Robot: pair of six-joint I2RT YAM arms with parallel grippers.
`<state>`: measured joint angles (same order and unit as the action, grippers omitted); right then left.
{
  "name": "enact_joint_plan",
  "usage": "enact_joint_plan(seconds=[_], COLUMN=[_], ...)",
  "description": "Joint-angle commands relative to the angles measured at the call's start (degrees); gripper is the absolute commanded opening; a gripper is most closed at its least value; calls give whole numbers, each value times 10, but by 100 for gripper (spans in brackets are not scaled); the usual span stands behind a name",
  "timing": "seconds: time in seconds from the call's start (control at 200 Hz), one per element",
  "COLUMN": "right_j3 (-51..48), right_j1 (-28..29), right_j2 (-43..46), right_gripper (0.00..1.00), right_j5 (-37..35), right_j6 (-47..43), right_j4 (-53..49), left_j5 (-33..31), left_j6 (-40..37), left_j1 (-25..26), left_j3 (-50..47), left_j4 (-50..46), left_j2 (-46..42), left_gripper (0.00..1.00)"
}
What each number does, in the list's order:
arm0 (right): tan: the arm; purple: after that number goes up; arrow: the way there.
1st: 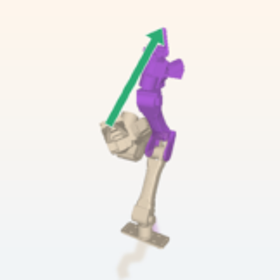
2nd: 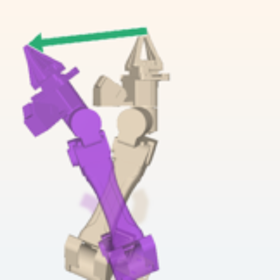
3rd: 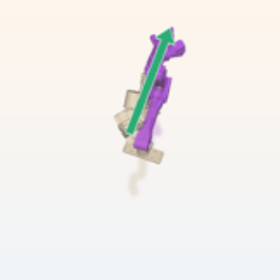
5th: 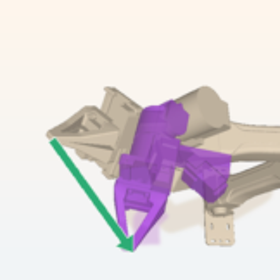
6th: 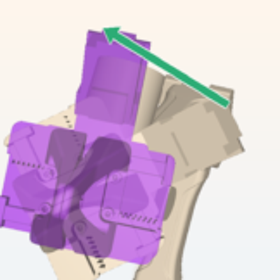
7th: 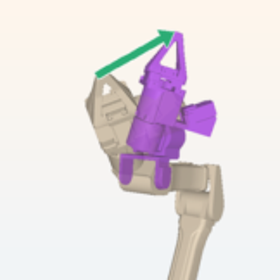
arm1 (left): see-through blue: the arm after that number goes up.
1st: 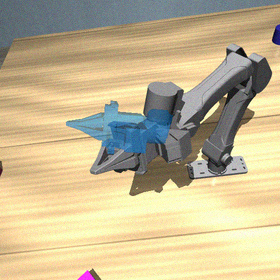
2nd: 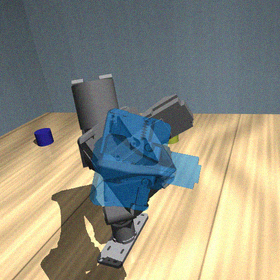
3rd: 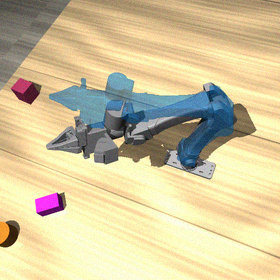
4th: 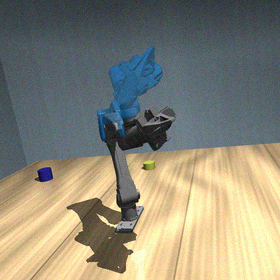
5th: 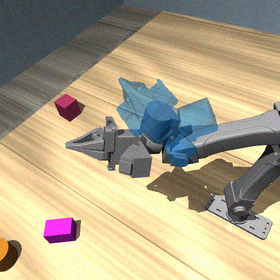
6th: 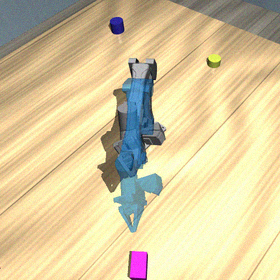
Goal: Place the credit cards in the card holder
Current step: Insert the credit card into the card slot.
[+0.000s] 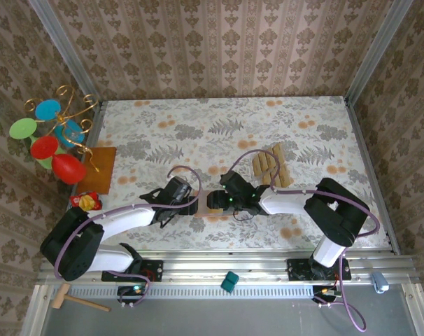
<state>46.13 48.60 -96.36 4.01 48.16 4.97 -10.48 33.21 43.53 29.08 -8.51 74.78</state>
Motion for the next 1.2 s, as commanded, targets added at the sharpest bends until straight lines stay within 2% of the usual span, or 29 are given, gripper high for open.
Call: enact_joint_plan(seconds=[0.0,0.235,0.445,0.75,0.935,1.085,1.14,1.195], right_j3=[16,32,39,42,45,42,38,39], right_j1=[3,3,3,3,1,-8,-15,-19], right_j2=[13,13,-2,-16,11,44,53,58], right_gripper=[66,69,69,68,65,59,53,42], right_j5=[-32,-30,0,22,12,-2,-10,-21], right_j6=[-17,-24,-23,-9,-22,-36,-39,-45], right_j4=[-41,-46,-26,-2,-23,-59,-75,-100], left_j5=[-6,-8,-7,-5,-8,-9,-7,-7], left_j6=[-2,1,2,4,6,16,19,21], left_j1=[5,5,5,5,4,-2,-8,-14], left_j3=[2,-1,-3,-7,-8,-13,-16,-18], left_j4=[2,7,15,25,24,19,15,9], left_j2=[8,12,18,24,20,7,0,-6], left_gripper=[85,85,85,84,84,85,85,85])
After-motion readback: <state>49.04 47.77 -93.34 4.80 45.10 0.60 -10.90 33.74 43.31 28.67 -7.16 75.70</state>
